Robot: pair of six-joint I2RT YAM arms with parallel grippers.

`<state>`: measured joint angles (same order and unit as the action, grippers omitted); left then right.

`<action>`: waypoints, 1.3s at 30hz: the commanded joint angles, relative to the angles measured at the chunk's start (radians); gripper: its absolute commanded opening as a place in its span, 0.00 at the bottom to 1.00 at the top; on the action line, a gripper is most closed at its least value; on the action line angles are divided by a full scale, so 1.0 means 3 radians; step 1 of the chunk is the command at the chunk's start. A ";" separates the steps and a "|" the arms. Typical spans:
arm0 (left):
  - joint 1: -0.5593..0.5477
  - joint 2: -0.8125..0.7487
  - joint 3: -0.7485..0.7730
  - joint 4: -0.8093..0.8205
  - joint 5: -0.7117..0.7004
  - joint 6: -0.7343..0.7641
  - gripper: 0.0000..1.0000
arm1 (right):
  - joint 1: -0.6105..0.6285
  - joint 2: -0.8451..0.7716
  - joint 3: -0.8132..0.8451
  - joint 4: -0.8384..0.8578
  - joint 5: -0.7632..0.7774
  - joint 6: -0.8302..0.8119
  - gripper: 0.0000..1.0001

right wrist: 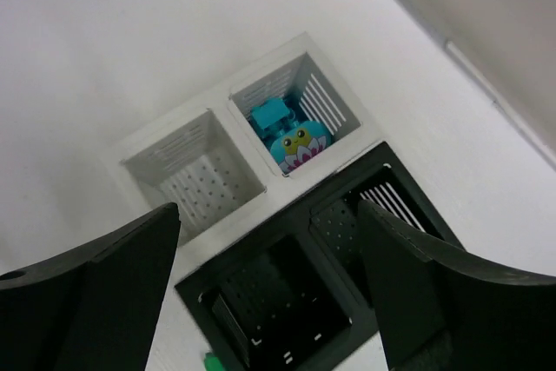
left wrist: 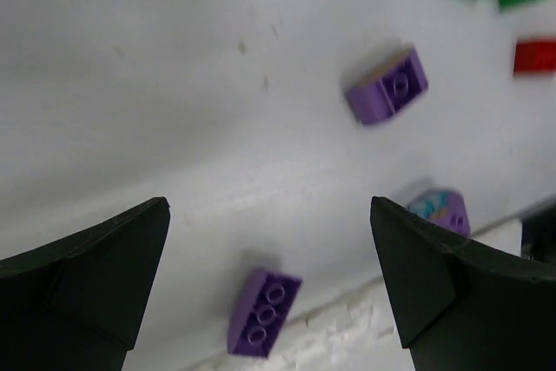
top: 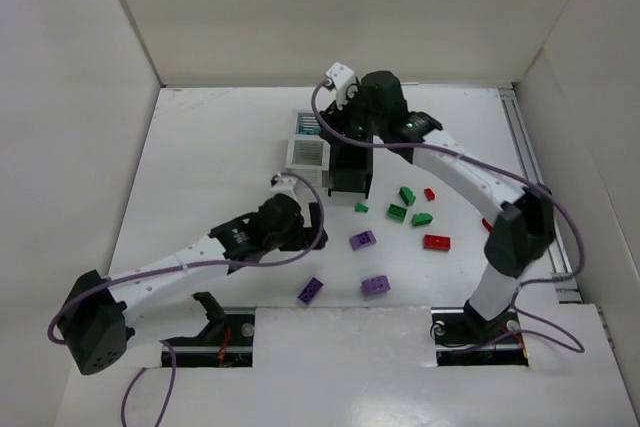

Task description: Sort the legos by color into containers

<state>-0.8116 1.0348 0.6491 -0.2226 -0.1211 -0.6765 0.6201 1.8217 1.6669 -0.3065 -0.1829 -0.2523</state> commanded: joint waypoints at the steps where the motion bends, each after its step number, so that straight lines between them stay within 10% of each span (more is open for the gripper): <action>1: -0.0510 0.0099 -0.0093 -0.0107 0.0015 -0.0402 1.00 | -0.0083 -0.0701 -0.0522 0.0198 -0.0040 -0.0043 0.88; 14: -0.1477 0.0651 -0.0277 -0.0322 0.0030 -0.0976 0.82 | -0.0216 -0.1818 -0.1977 0.0102 0.0027 -0.0043 0.89; 25: -0.1626 0.0948 0.0311 -0.0976 -0.0592 -0.1135 0.11 | -0.0390 -0.2359 -0.2196 -0.0154 0.0170 -0.0008 0.89; 33: -0.1478 0.0918 0.1271 -0.1406 -0.1757 -0.1033 0.11 | -0.0456 -0.2707 -0.2554 -0.0287 0.0201 -0.0043 0.90; 39: -0.0701 0.0729 0.1697 -0.0717 -0.2015 0.0126 0.18 | -0.0344 -0.2805 -0.2744 -0.0318 0.0104 -0.0074 0.92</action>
<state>-1.1046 1.3144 1.1095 -0.5209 -0.6140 -0.8375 0.4942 1.0119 0.8570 -0.4088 -0.1322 -0.2665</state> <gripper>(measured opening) 0.336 0.917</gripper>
